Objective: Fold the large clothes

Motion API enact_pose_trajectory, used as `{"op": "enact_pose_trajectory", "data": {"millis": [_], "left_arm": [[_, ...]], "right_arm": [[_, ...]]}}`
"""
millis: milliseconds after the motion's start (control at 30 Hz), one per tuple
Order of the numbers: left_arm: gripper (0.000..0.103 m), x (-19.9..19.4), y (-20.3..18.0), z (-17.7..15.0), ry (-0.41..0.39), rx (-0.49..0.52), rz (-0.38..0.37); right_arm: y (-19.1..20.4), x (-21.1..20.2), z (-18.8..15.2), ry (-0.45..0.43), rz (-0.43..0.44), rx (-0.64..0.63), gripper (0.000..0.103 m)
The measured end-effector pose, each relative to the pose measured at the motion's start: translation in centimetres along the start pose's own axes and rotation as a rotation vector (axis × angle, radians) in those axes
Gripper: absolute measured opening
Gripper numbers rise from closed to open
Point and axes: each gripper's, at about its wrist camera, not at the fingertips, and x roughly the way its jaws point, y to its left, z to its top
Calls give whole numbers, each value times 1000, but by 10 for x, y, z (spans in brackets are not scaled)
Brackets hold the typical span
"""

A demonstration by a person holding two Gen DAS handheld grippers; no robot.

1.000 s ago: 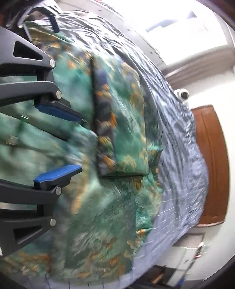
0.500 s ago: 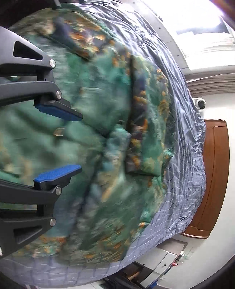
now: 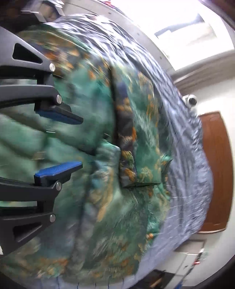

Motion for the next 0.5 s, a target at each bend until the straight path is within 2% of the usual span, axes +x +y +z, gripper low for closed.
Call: {"op": "enact_pose_trajectory", "data": {"millis": [67,267,333,500], "left_arm": [[98,3,6,-1,10,-21,-15],[98,7,10,-5,51,-13,-69],[98,7,12,-6,59,-22,-81],[98,6,13,-8,70,-45,-110]], "right_arm": [[-2,-27,-17,-25,-13,-31,63],[-44,-113,-78,-64,-206,-72,69],[-61,-130,-92,-65,-254,-34,72],[-114,-163,-130,-64,-314,171,72]]}}
